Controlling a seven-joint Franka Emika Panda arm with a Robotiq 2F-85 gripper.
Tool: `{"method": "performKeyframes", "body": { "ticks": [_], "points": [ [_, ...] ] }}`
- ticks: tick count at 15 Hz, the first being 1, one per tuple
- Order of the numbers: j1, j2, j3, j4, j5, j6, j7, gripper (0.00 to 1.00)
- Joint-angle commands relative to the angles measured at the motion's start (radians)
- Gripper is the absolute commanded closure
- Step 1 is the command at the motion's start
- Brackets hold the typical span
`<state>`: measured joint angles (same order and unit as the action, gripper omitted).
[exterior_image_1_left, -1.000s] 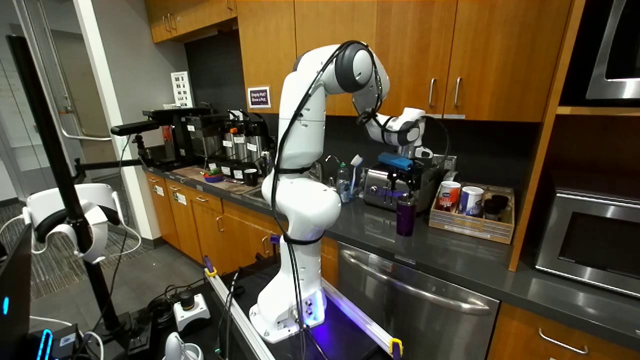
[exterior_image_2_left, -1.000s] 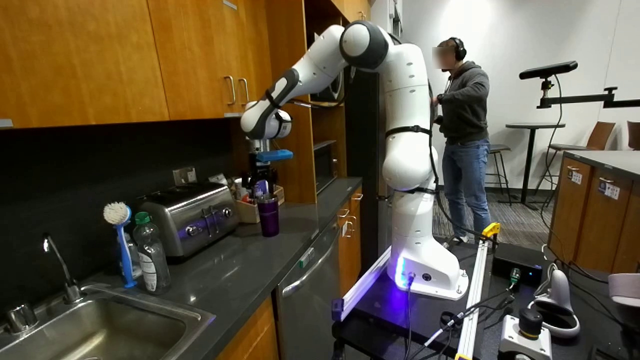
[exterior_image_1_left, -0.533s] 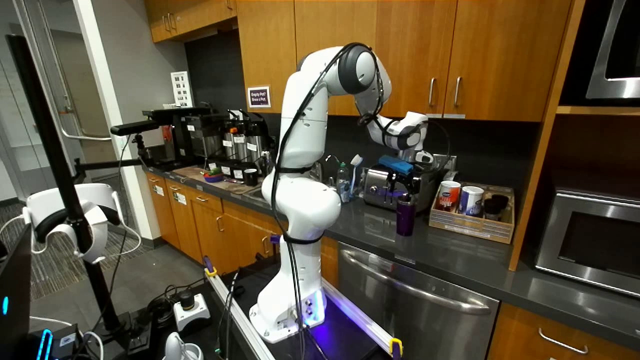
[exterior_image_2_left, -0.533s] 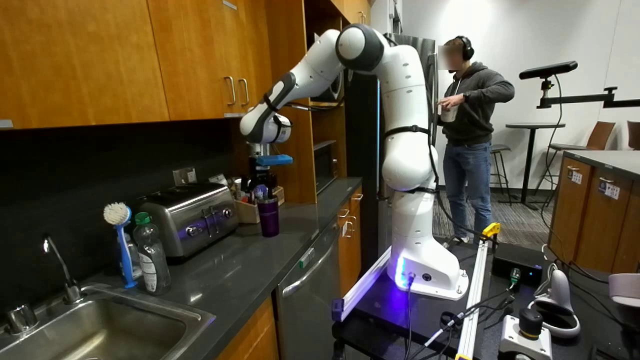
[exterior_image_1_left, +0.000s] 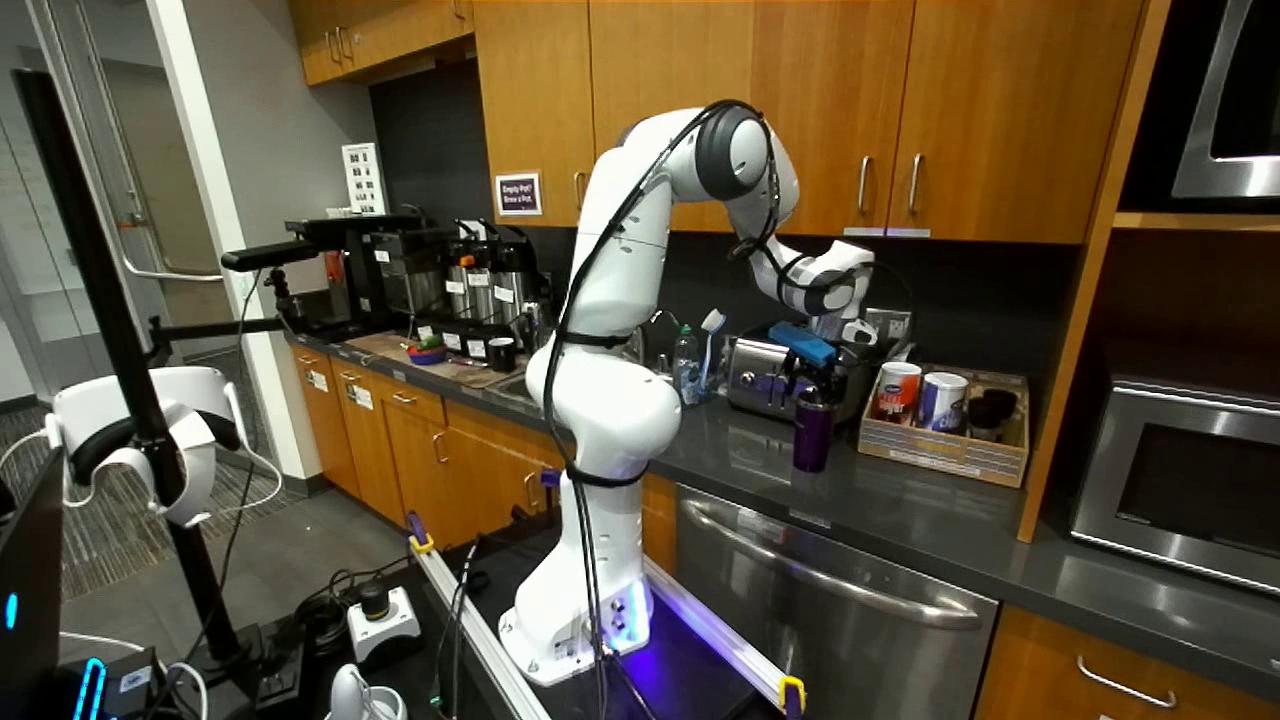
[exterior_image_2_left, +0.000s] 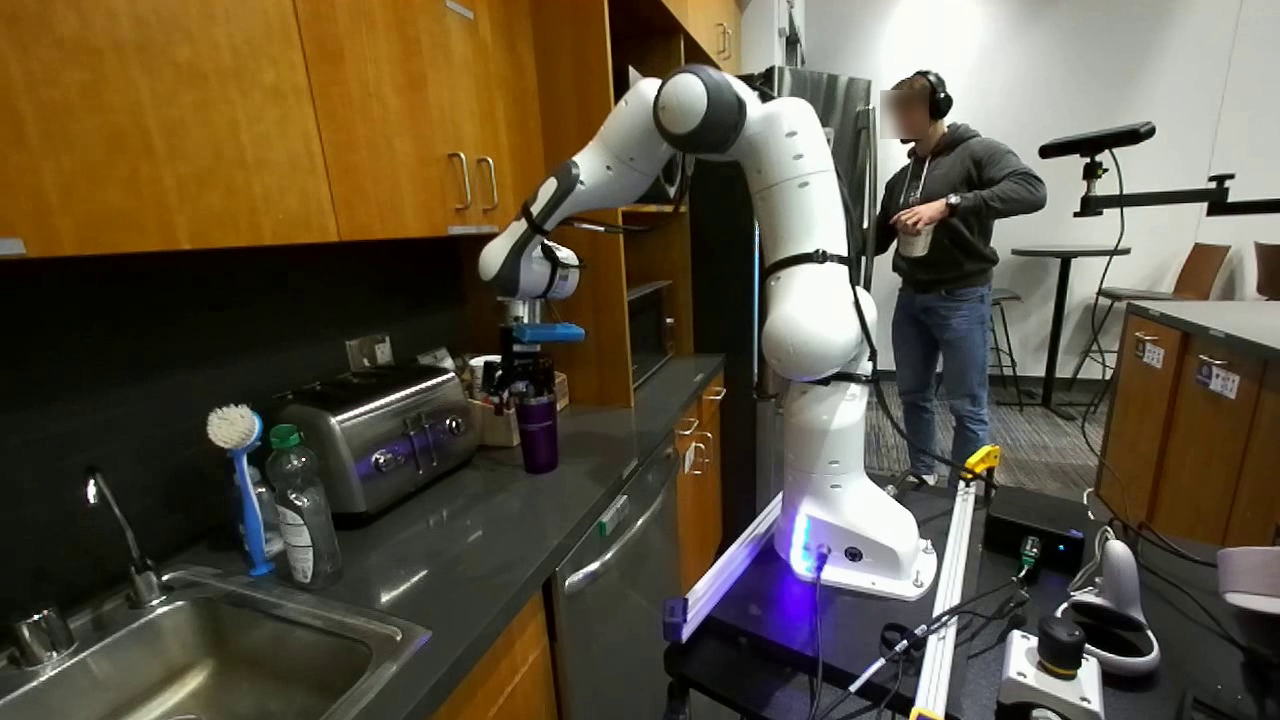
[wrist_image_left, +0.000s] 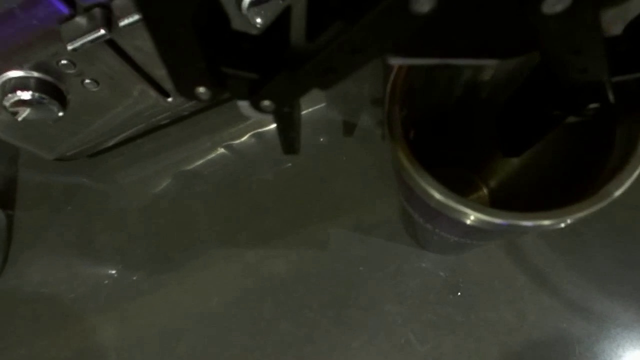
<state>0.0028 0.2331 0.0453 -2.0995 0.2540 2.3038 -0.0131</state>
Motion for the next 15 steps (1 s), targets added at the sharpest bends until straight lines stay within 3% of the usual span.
{"method": "performKeyframes", "body": {
  "ticks": [1,4,7,15],
  "points": [
    [-0.027,0.014,0.005,0.04,0.068,-0.029,-0.039,0.0],
    [-0.043,0.021,0.005,0.062,0.128,-0.068,-0.069,0.0],
    [-0.044,0.024,-0.008,0.065,0.116,-0.052,-0.045,0.0],
    [-0.004,0.045,-0.061,0.051,-0.119,0.015,0.167,0.0]
  ]
}}
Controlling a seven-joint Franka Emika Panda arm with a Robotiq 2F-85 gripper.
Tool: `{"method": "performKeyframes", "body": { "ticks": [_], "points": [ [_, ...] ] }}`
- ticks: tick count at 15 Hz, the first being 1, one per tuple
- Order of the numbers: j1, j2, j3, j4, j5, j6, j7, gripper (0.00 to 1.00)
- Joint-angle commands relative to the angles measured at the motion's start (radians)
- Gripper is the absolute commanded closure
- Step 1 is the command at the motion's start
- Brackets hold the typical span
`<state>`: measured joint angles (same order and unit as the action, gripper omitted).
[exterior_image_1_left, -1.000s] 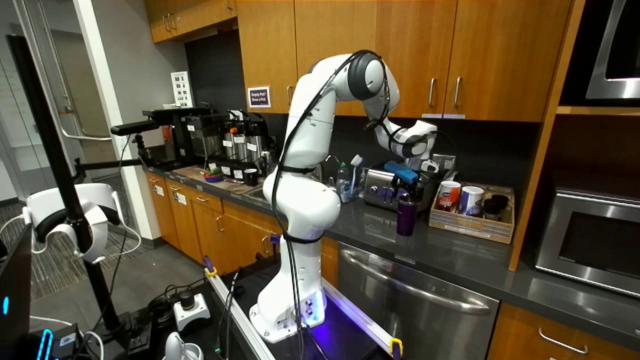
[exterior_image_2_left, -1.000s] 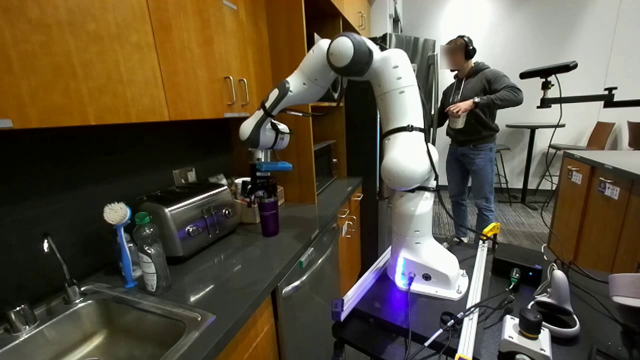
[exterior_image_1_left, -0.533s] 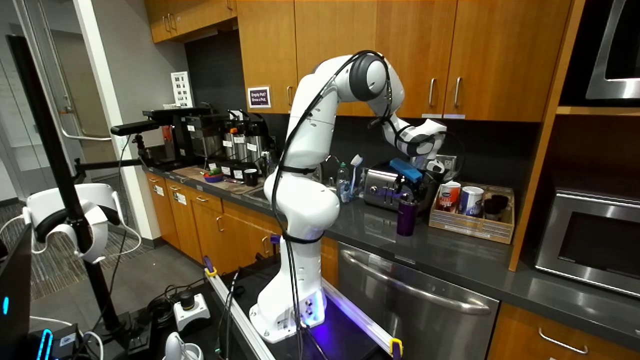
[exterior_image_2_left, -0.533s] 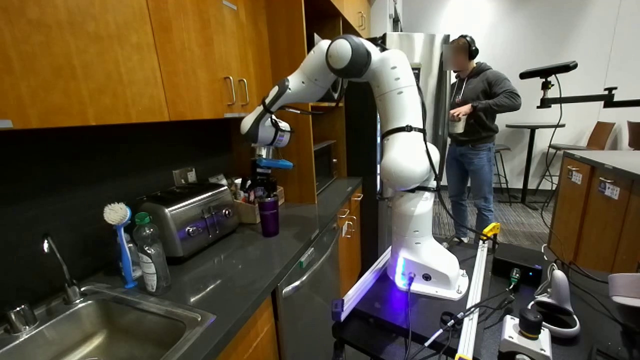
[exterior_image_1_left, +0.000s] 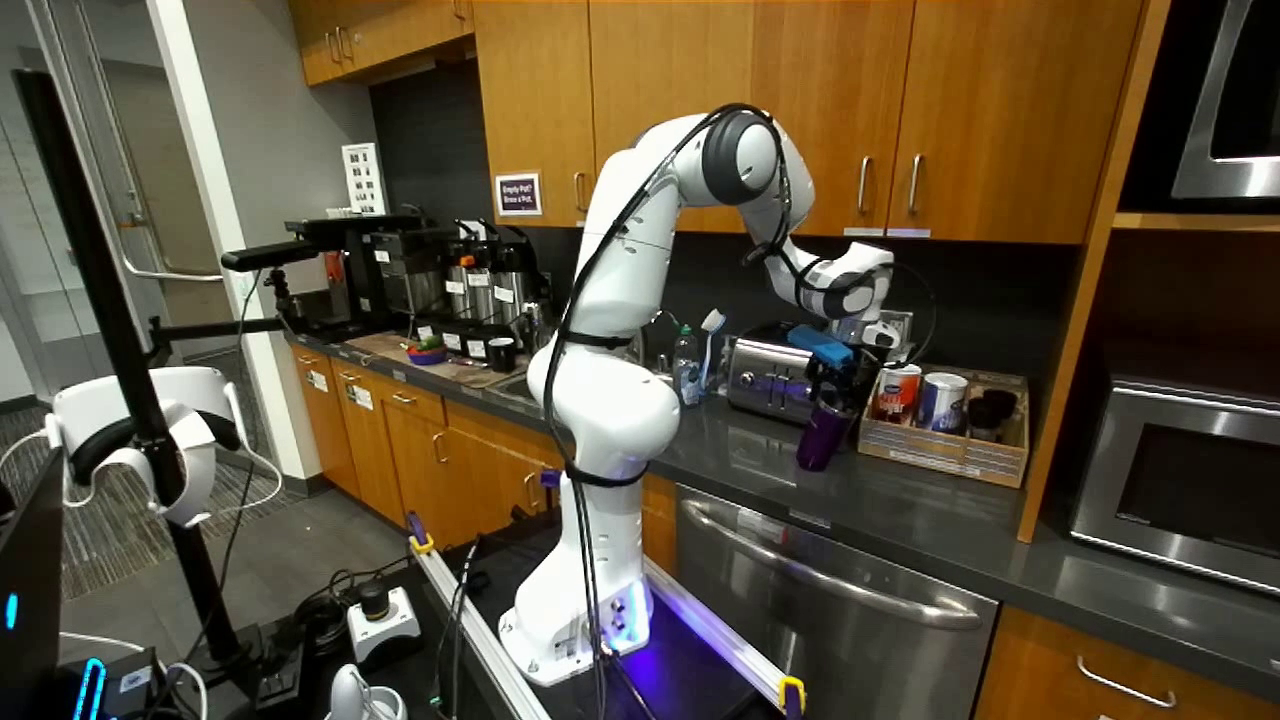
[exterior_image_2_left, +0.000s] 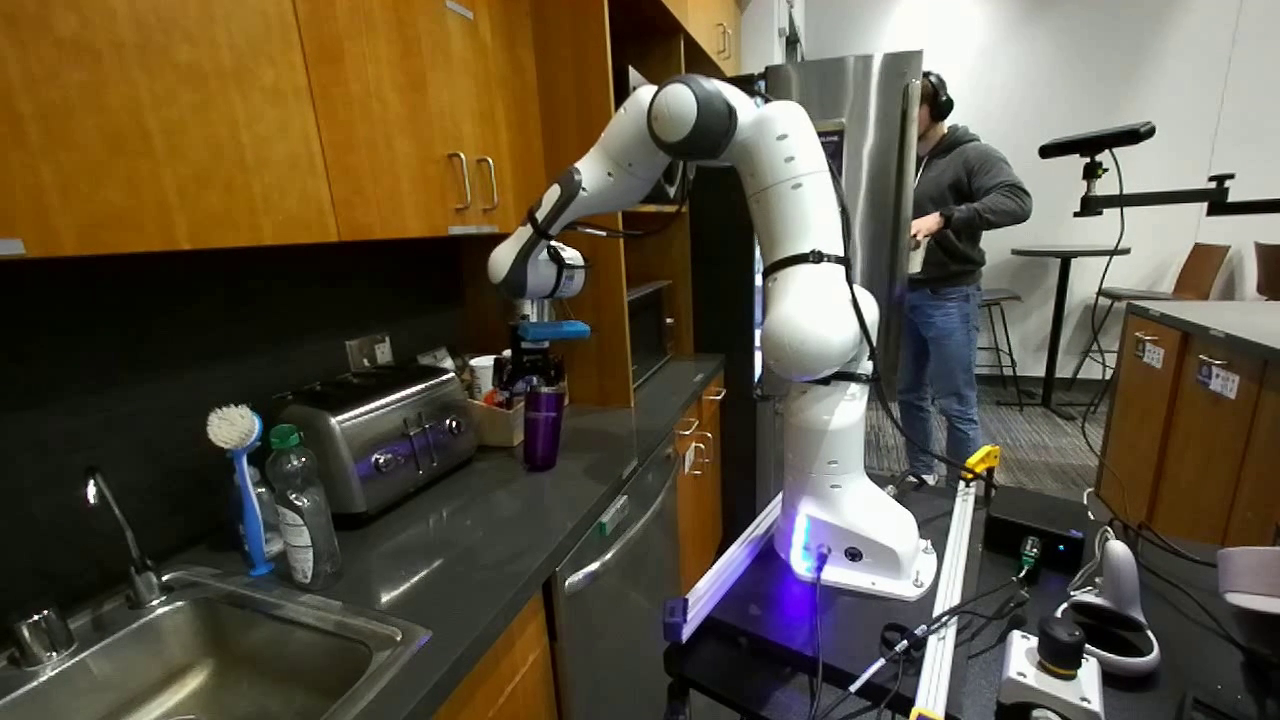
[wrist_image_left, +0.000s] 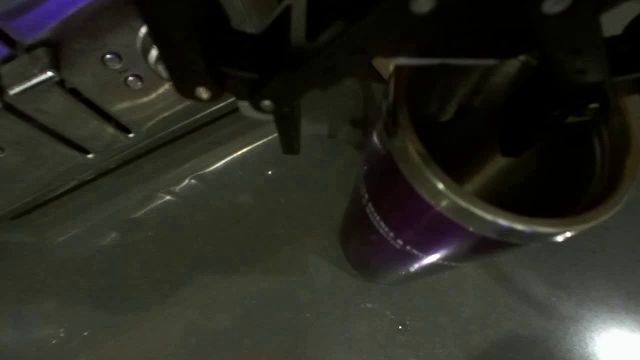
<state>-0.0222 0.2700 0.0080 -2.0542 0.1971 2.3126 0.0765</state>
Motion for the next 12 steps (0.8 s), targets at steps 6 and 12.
{"method": "performKeyframes", "body": {
  "ticks": [6,12],
  "points": [
    [0.033,0.015,-0.032,0.012,-0.109,-0.008,0.173,0.0],
    [0.024,0.014,-0.024,0.002,-0.084,-0.001,0.146,0.0]
  ]
}}
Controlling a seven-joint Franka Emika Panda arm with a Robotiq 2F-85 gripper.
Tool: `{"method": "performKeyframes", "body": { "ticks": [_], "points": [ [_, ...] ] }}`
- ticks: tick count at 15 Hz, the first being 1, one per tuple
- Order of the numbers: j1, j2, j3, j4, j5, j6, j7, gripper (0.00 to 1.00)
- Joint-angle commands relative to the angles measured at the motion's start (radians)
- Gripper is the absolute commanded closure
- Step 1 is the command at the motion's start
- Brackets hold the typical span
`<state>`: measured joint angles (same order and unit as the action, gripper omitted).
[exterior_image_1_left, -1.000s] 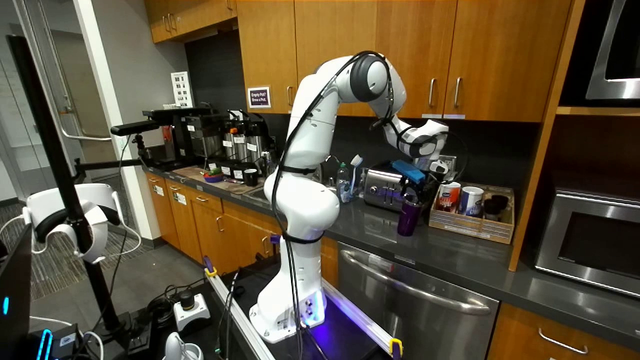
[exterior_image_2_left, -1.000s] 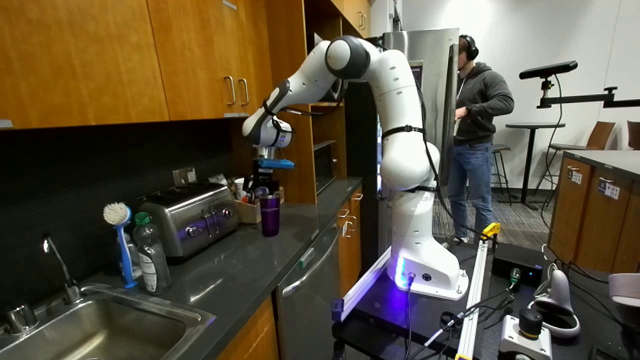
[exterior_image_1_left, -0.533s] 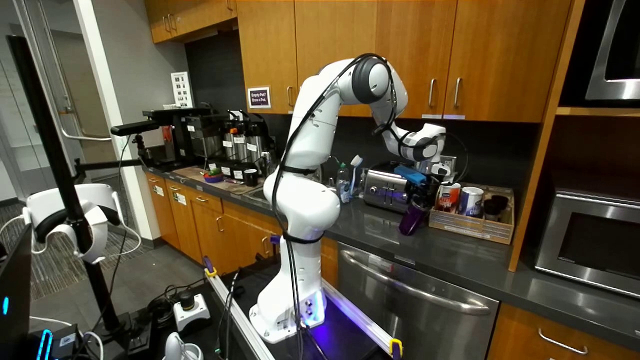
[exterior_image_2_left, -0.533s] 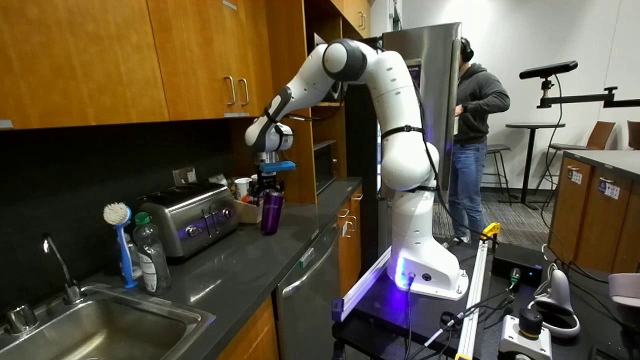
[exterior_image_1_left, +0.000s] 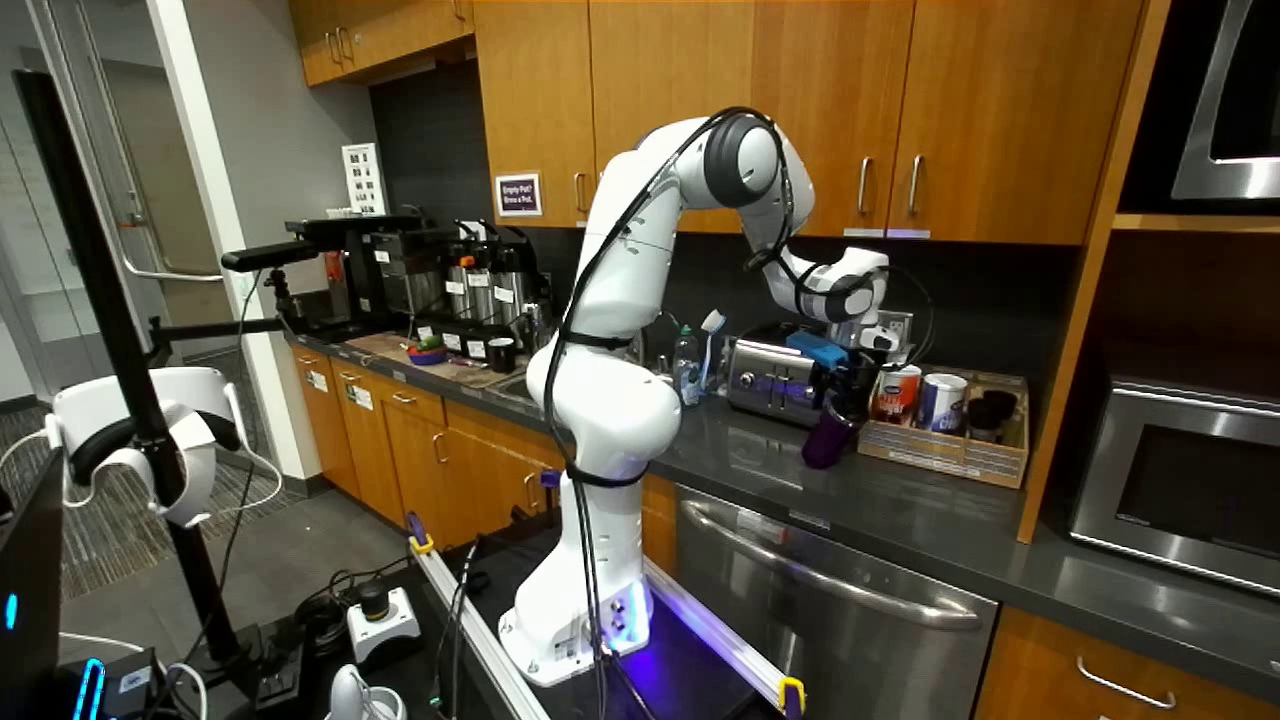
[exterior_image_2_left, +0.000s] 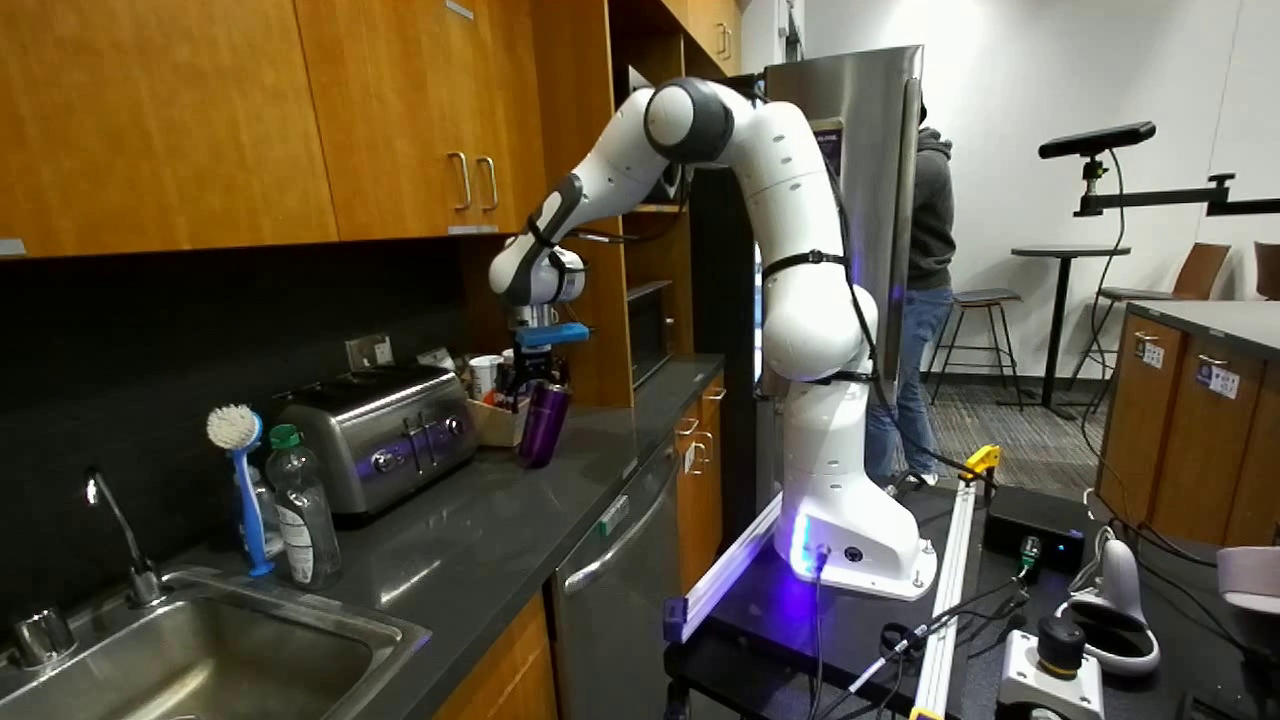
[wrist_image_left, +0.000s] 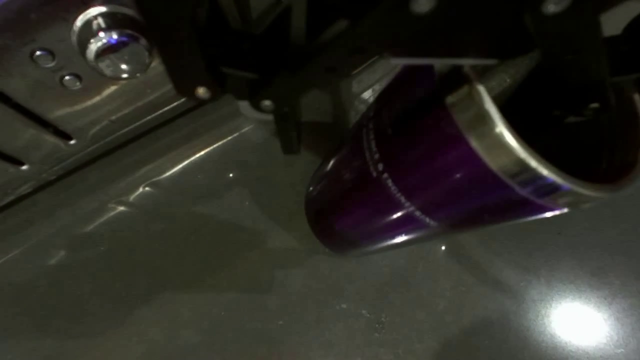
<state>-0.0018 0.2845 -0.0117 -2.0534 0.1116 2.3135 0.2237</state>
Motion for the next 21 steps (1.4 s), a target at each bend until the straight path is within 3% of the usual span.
{"method": "performKeyframes", "body": {
  "ticks": [1,8,13,21],
  "points": [
    [0.003,-0.023,-0.002,-0.022,0.013,0.029,-0.003,0.0],
    [-0.015,-0.083,-0.007,-0.063,0.056,0.015,0.005,0.0],
    [-0.009,-0.154,-0.072,-0.148,0.008,0.057,0.231,0.0],
    [-0.015,-0.265,-0.085,-0.244,-0.049,0.094,0.394,0.0]
  ]
}}
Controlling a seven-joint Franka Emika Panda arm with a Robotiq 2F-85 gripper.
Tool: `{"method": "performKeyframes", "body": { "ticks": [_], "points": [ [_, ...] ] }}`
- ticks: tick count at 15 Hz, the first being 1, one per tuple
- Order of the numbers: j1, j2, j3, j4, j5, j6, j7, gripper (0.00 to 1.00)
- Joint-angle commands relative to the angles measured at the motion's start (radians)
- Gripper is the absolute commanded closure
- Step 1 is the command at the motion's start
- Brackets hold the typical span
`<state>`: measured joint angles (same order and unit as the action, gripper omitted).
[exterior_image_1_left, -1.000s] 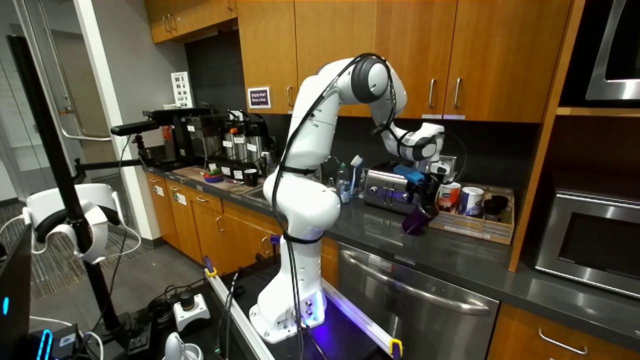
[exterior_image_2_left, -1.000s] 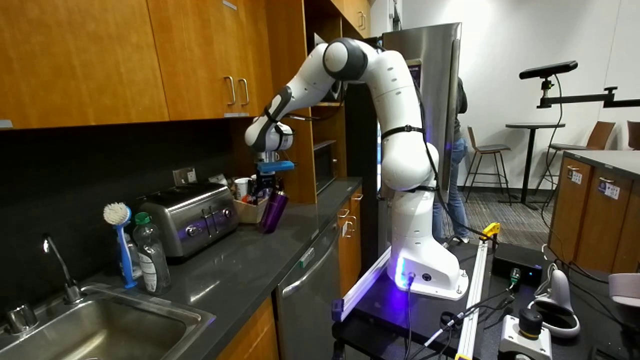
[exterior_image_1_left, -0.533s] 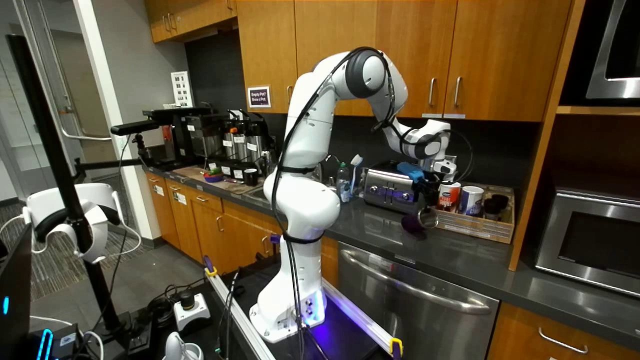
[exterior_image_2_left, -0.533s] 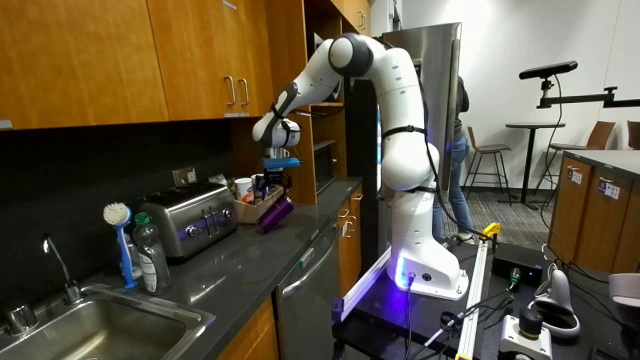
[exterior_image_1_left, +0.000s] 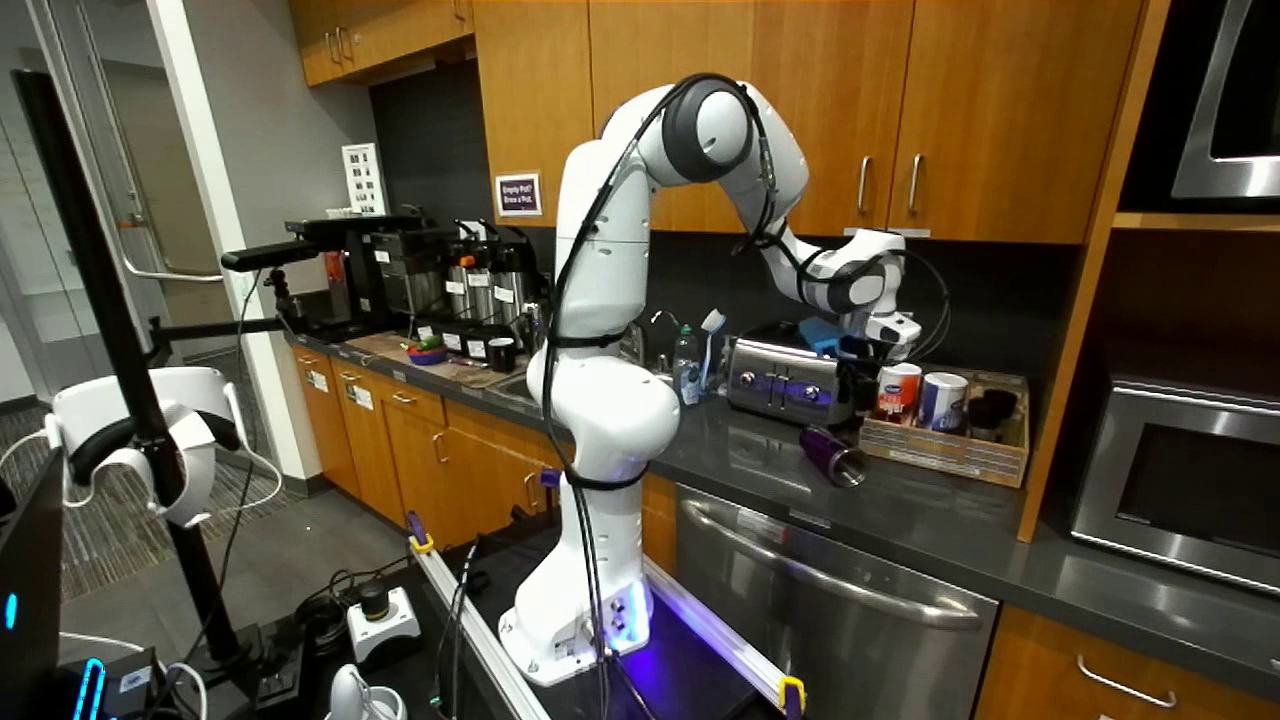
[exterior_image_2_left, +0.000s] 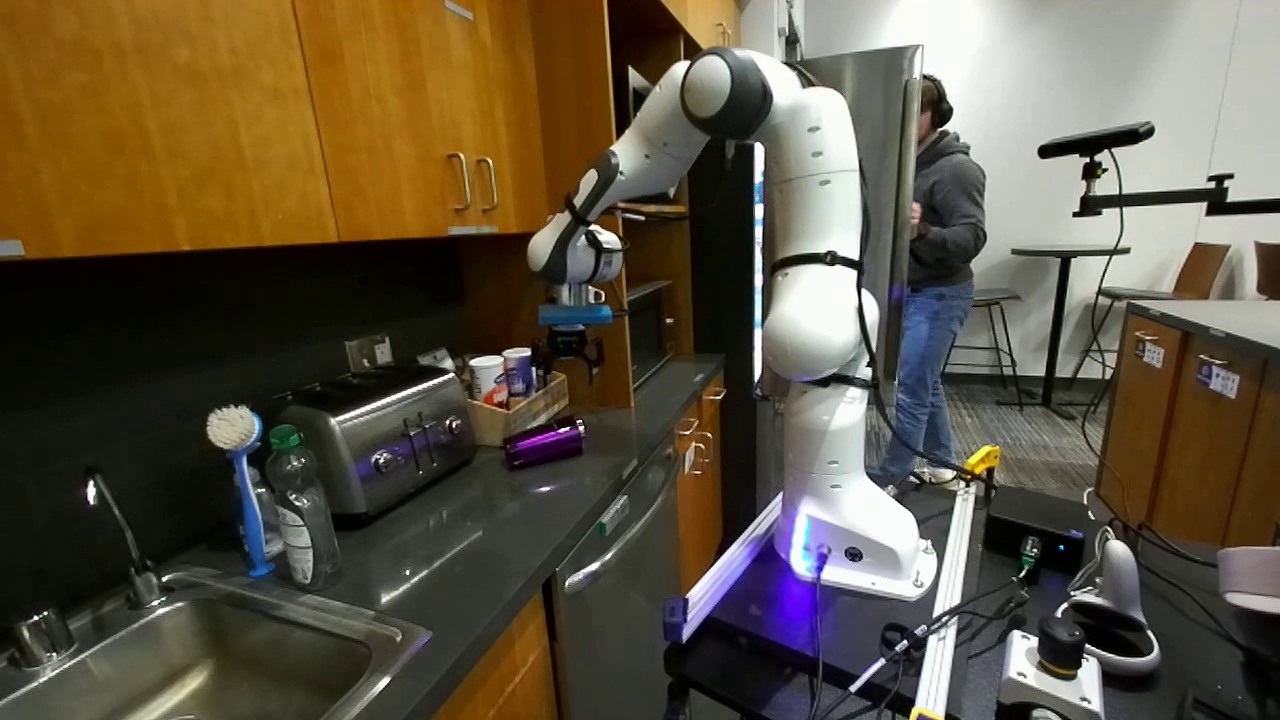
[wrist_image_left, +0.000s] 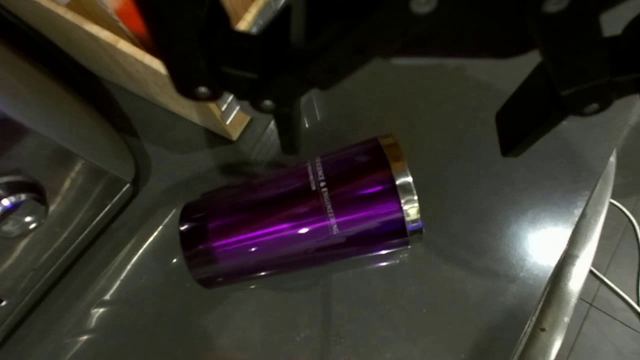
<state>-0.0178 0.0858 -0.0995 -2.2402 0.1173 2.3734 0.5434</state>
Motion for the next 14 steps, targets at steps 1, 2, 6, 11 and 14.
{"method": "performKeyframes", "body": {
  "ticks": [1,2,6,11,14],
  "points": [
    [0.003,-0.079,0.005,-0.069,-0.104,0.061,0.087,0.0],
    [0.003,-0.093,0.013,-0.075,-0.116,0.072,0.066,0.0],
    [0.009,-0.147,0.044,-0.12,-0.271,0.073,-0.025,0.0],
    [0.016,-0.171,0.081,-0.166,-0.232,0.069,-0.286,0.0],
    [0.021,-0.186,0.083,-0.186,-0.18,0.069,-0.49,0.0]
  ]
}}
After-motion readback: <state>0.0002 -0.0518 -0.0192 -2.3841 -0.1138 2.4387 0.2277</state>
